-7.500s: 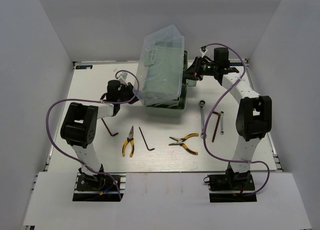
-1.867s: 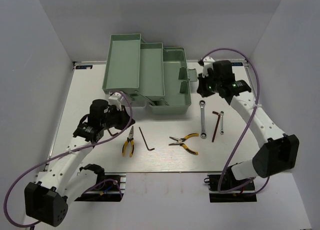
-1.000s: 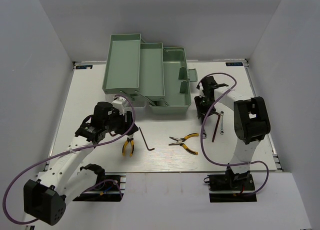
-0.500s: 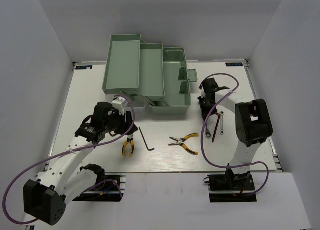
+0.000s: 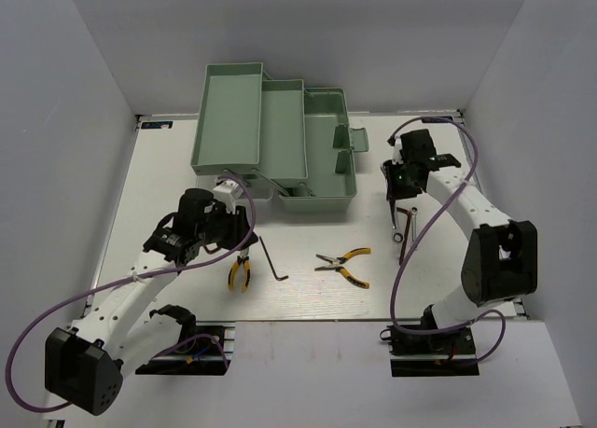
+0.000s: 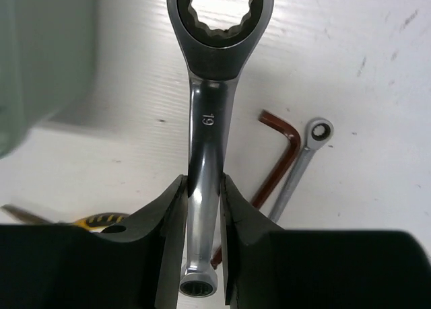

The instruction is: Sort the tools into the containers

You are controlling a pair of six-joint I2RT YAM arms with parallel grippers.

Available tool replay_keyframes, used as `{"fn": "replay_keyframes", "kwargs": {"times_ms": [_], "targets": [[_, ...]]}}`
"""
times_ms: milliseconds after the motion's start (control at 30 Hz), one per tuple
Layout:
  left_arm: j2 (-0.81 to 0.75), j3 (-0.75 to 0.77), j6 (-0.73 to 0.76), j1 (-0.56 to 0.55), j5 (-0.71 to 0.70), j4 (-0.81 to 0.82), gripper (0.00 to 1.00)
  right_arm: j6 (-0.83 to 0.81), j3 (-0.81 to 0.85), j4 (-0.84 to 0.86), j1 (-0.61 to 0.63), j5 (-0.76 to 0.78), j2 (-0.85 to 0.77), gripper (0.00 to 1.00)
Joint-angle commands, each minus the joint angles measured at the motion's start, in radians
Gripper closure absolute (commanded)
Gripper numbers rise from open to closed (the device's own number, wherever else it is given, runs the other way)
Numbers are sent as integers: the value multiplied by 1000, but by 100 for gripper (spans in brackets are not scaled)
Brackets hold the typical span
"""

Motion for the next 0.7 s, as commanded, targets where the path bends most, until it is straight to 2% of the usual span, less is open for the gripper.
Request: {"fn": "replay_keyframes", "kwargs": {"times_ms": [0, 100, 167, 233, 267, 433, 500, 667], "targets": [[2, -2, -4, -7, 21, 28, 55, -18, 78, -11, 6, -130, -71, 100], [13, -2, -4, -16, 30, 37, 55, -1, 185, -28, 19, -249, -53, 100], [24, -2, -4, -25, 30, 46, 55, 32, 327, -51, 32, -330, 16, 100], [24, -2, -4, -25, 30, 55, 56, 54, 403, -49, 44, -389, 62, 100], [24, -11, -4, -25, 30, 55, 56, 87, 520, -49, 50, -404, 134, 100], [-16, -30, -4, -34, 73, 116, 56, 180, 803, 5, 72, -481, 350, 100], [-26, -30, -4, -34, 82, 126, 56, 181, 791, 87, 93, -454, 390, 100], [-26, -30, -4, -43, 93, 126, 53, 194, 793, 156, 111, -428, 495, 100]]}}
